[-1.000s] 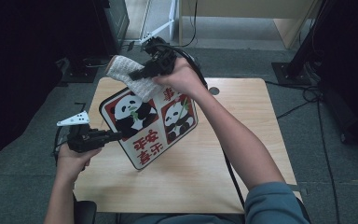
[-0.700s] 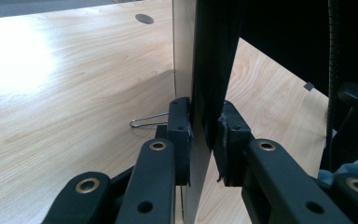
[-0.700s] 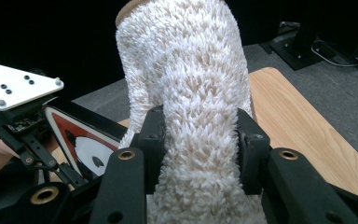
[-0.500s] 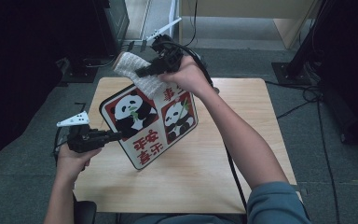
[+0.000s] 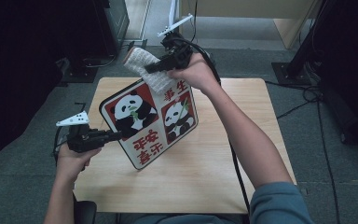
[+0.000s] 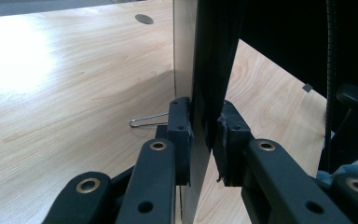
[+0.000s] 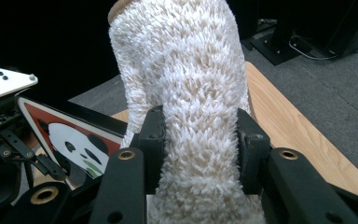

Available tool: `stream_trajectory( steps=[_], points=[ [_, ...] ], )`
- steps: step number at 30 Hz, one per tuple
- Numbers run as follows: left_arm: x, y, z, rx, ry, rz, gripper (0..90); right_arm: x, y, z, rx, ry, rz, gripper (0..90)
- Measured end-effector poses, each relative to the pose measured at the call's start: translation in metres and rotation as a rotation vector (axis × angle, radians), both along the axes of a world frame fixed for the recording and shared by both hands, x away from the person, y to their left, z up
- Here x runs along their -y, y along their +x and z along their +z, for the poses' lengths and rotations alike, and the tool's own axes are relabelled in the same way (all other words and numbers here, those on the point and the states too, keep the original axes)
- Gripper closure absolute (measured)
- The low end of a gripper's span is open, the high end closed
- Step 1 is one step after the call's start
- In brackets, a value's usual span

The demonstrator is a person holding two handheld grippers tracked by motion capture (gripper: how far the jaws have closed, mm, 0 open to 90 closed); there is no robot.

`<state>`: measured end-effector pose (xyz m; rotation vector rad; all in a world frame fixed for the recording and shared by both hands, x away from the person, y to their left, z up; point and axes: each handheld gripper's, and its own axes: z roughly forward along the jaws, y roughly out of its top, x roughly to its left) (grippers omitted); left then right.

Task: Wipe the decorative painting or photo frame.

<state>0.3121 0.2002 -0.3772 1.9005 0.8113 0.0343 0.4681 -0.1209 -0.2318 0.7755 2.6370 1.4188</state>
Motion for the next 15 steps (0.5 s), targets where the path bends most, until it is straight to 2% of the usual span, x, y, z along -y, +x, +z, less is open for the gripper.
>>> stream_trajectory(
  steps=[15],
  points=[
    [0.0, 0.0, 0.0, 0.001, 0.002, 0.002, 78.9, 0.015, 0.006, 0.0, 0.001, -0.001, -0.043, 62.7]
  ],
)
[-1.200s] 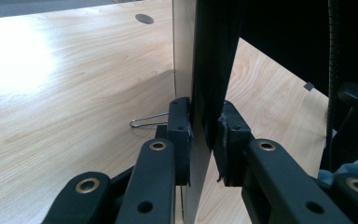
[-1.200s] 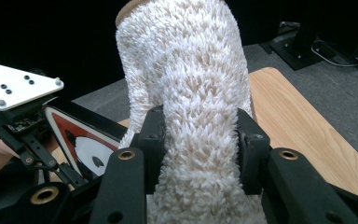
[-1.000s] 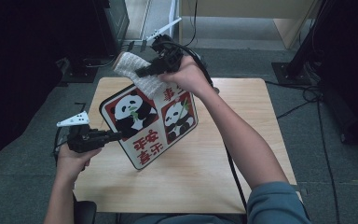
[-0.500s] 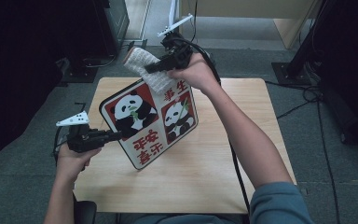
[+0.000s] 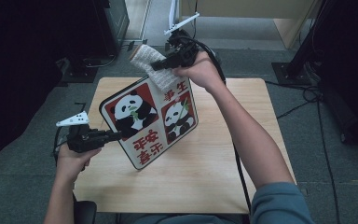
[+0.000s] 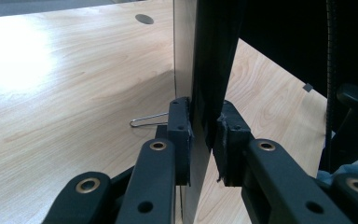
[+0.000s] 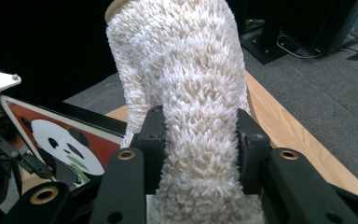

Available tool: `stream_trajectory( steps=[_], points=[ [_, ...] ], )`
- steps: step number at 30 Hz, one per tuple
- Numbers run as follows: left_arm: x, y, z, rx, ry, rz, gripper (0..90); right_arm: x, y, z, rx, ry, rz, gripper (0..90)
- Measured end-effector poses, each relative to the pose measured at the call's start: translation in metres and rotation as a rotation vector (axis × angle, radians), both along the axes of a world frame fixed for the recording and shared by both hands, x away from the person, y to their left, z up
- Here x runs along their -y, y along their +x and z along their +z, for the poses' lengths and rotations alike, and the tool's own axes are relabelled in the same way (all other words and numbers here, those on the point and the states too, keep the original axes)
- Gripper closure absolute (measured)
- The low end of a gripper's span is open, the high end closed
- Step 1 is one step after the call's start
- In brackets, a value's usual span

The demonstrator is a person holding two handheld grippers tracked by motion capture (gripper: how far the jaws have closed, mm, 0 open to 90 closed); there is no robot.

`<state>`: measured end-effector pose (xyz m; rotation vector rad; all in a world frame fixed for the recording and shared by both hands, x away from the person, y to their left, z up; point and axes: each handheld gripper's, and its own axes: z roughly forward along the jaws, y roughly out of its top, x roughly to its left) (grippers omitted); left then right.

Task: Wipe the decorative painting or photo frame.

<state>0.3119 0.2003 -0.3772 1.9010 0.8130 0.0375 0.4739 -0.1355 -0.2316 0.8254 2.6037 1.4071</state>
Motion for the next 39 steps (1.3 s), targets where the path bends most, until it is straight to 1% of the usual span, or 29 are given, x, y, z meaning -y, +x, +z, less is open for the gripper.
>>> stream_trajectory(
  steps=[9, 19, 20, 23, 24, 25, 27, 32, 35, 39],
  points=[
    [0.0, 0.0, 0.0, 0.0, -0.001, 0.0, 79.0, 0.01, 0.005, 0.001, -0.001, -0.004, -0.033, 62.6],
    [0.0, 0.0, 0.0, 0.005, 0.002, 0.001, 79.0, 0.016, 0.007, 0.001, 0.002, -0.011, -0.052, 62.5],
    [0.0, 0.0, 0.0, 0.006, 0.002, 0.002, 79.0, 0.017, 0.007, 0.002, 0.0, -0.01, -0.065, 62.6],
    [0.0, 0.0, 0.0, 0.006, 0.003, 0.002, 79.1, 0.017, 0.008, 0.003, -0.002, -0.018, -0.064, 62.9],
    [0.0, -0.001, 0.0, 0.007, 0.003, 0.002, 79.1, 0.017, 0.008, 0.004, 0.002, -0.031, -0.068, 63.4],
    [0.0, -0.001, 0.0, 0.007, 0.003, 0.002, 79.1, 0.017, 0.008, 0.004, 0.002, -0.031, -0.068, 63.4],
    [0.0, 0.0, 0.0, 0.006, 0.003, 0.002, 79.1, 0.02, 0.01, 0.006, 0.003, -0.047, -0.078, 63.5],
    [0.0, 0.0, 0.0, 0.005, 0.001, 0.002, 78.9, 0.024, 0.012, 0.007, -0.002, -0.047, -0.09, 63.5],
    [0.0, 0.0, 0.0, 0.004, 0.002, 0.006, 78.8, 0.028, 0.016, 0.008, -0.008, -0.056, -0.105, 63.4],
    [0.0, 0.0, 0.0, 0.003, 0.001, 0.005, 78.8, 0.033, 0.018, 0.009, -0.006, -0.059, -0.112, 63.4]
  ],
)
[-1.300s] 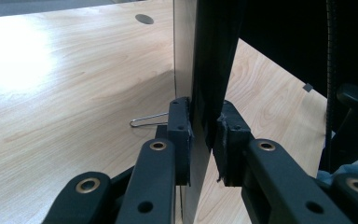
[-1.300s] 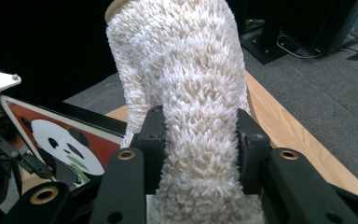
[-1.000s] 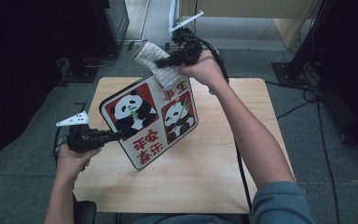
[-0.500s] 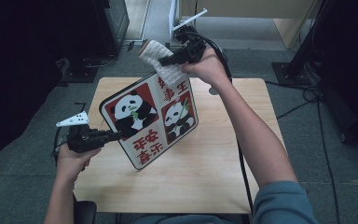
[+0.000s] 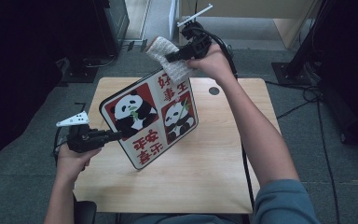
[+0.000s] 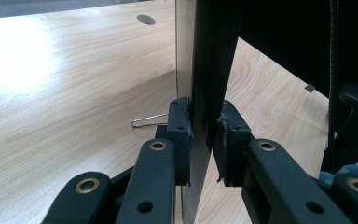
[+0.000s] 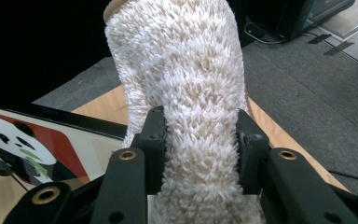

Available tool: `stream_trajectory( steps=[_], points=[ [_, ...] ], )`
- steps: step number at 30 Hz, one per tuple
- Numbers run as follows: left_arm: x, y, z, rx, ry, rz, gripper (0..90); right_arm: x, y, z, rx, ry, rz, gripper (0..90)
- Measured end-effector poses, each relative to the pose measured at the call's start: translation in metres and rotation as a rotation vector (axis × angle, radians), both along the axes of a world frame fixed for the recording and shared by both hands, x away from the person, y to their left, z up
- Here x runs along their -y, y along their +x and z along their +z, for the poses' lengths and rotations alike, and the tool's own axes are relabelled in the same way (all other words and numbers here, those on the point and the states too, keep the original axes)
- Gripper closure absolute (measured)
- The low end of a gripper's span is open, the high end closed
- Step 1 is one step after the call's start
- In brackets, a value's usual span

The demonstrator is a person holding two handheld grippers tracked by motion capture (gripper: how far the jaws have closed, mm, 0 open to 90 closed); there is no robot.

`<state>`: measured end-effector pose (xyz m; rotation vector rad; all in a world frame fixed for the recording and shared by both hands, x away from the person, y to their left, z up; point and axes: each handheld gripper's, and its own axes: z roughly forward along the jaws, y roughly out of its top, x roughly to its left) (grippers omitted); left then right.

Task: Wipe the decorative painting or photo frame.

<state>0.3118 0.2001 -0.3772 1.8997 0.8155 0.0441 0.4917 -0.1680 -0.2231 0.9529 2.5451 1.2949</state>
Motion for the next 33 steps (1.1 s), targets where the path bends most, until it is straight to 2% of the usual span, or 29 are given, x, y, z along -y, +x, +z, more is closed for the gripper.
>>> stream_trajectory(
  steps=[7, 12, 24, 33],
  points=[
    [0.0, 0.0, 0.0, 0.0, 0.001, 0.001, 78.8, 0.007, 0.004, 0.0, 0.001, -0.005, -0.017, 63.4],
    [0.0, 0.0, 0.0, 0.001, 0.002, 0.001, 78.8, 0.016, 0.008, -0.002, -0.013, 0.003, -0.04, 64.1],
    [-0.001, 0.001, 0.0, -0.002, 0.0, 0.006, 78.7, 0.027, 0.009, -0.003, -0.014, -0.006, -0.055, 65.4],
    [-0.001, 0.001, 0.0, -0.003, 0.001, 0.012, 78.6, 0.039, 0.009, -0.009, -0.016, 0.001, -0.078, 65.9]
  ],
)
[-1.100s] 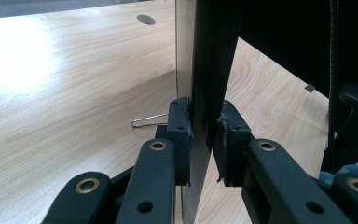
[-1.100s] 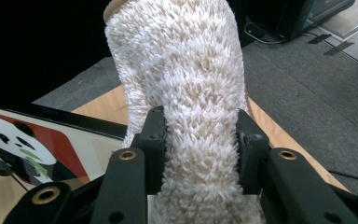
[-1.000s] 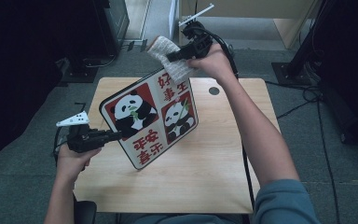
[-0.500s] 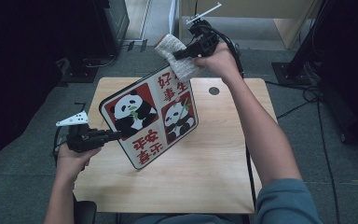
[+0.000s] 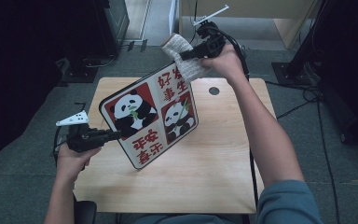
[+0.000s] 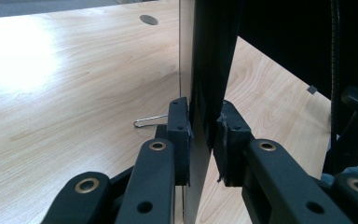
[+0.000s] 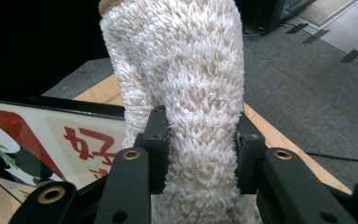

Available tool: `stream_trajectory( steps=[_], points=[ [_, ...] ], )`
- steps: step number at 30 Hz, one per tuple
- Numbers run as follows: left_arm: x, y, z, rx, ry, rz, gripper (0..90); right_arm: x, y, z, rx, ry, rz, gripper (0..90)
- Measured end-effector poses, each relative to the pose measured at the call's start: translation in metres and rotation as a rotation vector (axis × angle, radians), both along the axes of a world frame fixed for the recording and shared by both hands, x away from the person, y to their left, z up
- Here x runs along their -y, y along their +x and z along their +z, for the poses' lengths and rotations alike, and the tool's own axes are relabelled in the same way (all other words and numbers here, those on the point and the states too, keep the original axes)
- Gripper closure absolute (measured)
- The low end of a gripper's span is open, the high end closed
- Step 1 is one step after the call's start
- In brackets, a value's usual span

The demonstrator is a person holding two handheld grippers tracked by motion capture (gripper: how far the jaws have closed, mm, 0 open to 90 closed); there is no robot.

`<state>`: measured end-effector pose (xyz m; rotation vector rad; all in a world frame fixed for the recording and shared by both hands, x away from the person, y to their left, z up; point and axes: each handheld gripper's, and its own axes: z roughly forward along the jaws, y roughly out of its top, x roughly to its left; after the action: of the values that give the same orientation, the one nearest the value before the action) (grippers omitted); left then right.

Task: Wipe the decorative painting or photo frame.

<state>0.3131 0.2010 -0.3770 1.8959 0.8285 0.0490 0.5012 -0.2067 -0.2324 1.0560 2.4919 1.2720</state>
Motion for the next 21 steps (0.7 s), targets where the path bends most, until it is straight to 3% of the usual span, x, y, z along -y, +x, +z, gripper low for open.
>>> stream_trajectory(
  steps=[13, 16, 21],
  points=[
    [-0.001, 0.0, 0.0, 0.0, 0.0, -0.003, 78.7, 0.014, -0.002, -0.008, 0.013, 0.001, -0.015, 66.5],
    [-0.001, 0.0, 0.0, 0.0, 0.0, -0.004, 78.7, 0.021, -0.001, -0.013, 0.021, -0.023, -0.048, 66.7],
    [-0.001, 0.001, 0.0, -0.002, -0.002, -0.001, 78.7, 0.026, 0.0, -0.023, 0.008, -0.04, -0.058, 66.8]
  ],
)
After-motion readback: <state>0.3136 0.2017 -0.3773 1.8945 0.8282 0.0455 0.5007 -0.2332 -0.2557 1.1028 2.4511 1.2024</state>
